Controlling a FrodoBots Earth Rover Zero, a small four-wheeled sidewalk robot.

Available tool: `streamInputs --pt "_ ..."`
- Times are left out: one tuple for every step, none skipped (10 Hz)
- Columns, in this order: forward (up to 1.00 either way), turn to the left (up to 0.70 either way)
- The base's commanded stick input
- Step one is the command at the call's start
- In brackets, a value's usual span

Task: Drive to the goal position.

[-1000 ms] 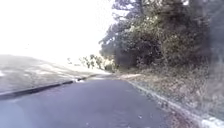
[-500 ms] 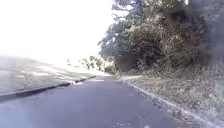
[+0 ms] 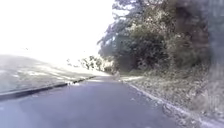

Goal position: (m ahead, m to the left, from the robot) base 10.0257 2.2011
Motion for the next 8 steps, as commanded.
streamInputs --pt "0.70 0.00" --pt "0.70 0.05" --pt "0.70 0.13" --pt "0.70 0.04" --pt "0.70 0.00" --pt "0.70 0.00" --pt "0.70 0.00" --pt "0.70 0.00"
